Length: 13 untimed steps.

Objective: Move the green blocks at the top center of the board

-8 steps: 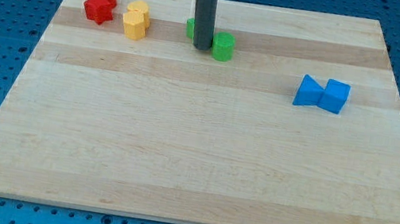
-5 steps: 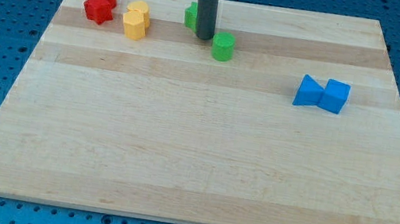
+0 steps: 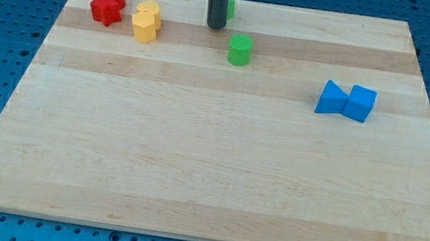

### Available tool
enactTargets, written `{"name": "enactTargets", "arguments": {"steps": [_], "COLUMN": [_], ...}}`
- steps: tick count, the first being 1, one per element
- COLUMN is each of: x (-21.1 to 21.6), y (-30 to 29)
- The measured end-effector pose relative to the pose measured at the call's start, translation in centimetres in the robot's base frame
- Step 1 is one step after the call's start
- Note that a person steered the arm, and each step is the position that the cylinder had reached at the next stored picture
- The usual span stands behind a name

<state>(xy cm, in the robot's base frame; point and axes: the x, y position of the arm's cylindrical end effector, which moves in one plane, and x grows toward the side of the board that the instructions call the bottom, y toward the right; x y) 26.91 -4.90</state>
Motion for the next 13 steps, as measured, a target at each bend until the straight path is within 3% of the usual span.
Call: {"name": "enactTargets", "arguments": {"steps": [2, 3, 7, 10, 13], "x": [10.8, 15.2, 12.6, 7.8, 8.4], "y": [-3.4, 2.9, 9.1, 8.5, 5.9]}}
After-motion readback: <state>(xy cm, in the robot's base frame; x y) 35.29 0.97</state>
